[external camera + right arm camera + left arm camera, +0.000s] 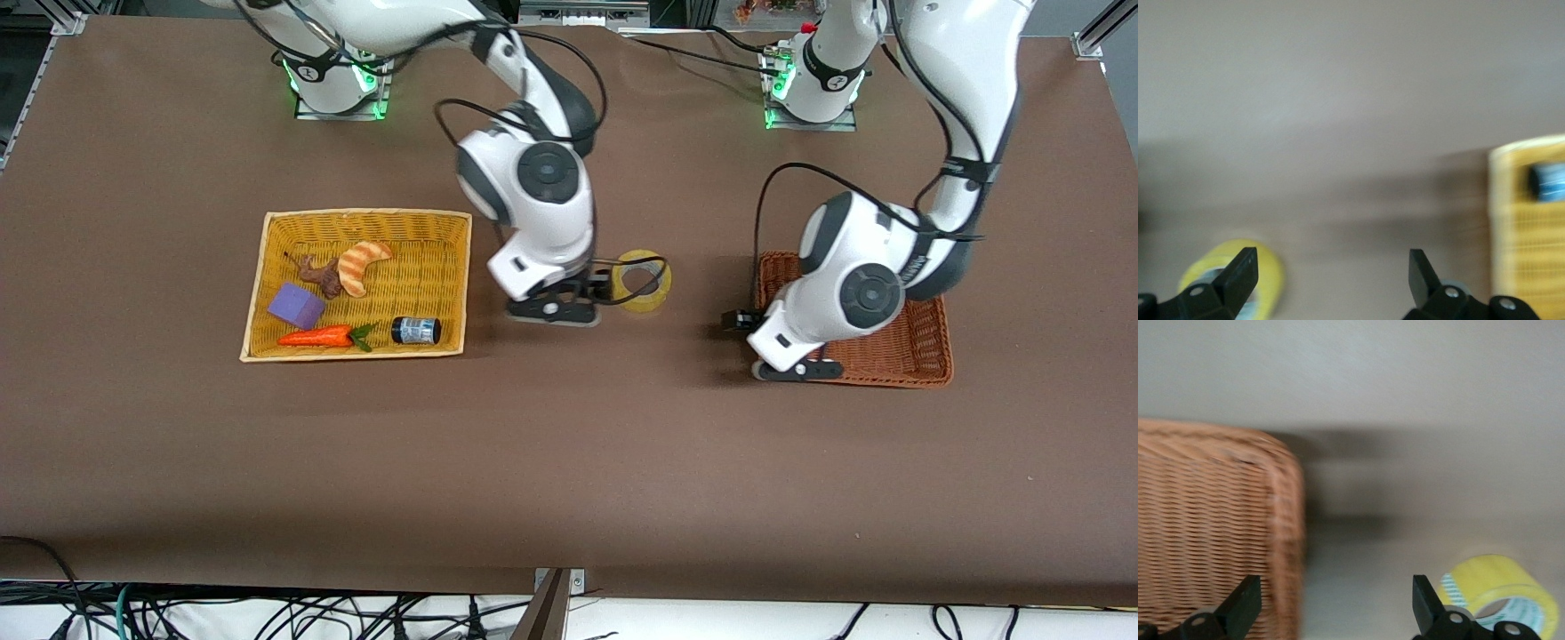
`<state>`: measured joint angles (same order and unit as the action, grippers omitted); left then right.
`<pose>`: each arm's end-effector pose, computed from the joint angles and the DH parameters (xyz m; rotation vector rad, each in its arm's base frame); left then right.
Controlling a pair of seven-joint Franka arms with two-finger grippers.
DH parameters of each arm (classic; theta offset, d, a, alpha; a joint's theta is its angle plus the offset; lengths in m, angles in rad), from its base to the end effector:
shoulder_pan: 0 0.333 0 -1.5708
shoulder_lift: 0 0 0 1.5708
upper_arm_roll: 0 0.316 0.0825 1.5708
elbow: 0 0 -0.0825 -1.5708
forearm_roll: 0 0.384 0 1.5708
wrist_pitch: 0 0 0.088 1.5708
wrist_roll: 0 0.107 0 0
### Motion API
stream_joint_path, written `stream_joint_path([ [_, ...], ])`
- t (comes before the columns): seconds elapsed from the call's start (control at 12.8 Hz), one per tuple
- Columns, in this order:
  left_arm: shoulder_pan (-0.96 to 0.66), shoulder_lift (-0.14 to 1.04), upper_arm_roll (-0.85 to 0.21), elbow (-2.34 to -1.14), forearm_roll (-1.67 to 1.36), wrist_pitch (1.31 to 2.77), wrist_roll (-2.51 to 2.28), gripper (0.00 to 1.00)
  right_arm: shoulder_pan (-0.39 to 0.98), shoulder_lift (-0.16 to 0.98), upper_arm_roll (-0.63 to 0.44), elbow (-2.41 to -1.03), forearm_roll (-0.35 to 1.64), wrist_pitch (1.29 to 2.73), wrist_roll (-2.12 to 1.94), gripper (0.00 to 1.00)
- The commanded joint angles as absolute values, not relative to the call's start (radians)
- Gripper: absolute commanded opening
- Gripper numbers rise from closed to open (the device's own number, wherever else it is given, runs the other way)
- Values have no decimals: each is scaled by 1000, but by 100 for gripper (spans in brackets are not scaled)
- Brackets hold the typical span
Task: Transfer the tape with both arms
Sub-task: 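Grasp the tape with the left gripper while the right gripper releases it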
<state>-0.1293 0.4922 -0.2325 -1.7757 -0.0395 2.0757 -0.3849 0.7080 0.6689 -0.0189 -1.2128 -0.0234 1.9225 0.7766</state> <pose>0.5980 -0.2170 0.2752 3.0533 0.0950 -0.3378 0.5728 0.4745 0.3876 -3.1360 0.1186 -0.0832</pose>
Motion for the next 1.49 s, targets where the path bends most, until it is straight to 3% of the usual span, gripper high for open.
stream_joint_path([
  [0.0, -132, 483, -311, -1835, -54, 2152, -518, 100, 612, 524, -21, -1259, -14, 1785, 584, 100],
  [0.24, -204, 500, -350, -1870, -48, 2228, -661, 100, 516, 375, -75, -1323, 122, 1679, 357, 100],
  [0.47, -248, 496, -356, -1942, -48, 2319, -690, 100, 468, 183, -144, -1512, 140, 1660, 200, 100],
  [0.71, -252, 489, -380, -2043, -40, 2446, -690, 100, 324, 88, -132, -1612, 133, 1663, 50, 100],
  [0.94, -250, 482, -380, -2086, 3, 2473, -692, 100, 181, 42, -5, -1647, 34, 1667, 28, 100],
  [1.1, -252, 483, -380, -2095, 24, 2479, -692, 100, 156, 26, 21, -1667, 6, 1677, 26, 100],
  [1.18, -252, 486, -380, -2098, 25, 2499, -705, 90, 155, 26, 21, -1664, 5, 1677, 25, 100],
  [1.25, -252, 491, -380, -2097, 25, 2502, -730, 44, 135, 25, 26, -1660, -9, 1674, 23, 100],
  [1.33, -252, 494, -380, -2094, 29, 2505, -735, 33, 120, 17, 29, -1658, -18, 1669, 15, 100],
  [1.41, -252, 494, -380, -2094, 64, 2505, -739, 11, 120, 15, 28, -1658, -24, 1669, -6, 100],
])
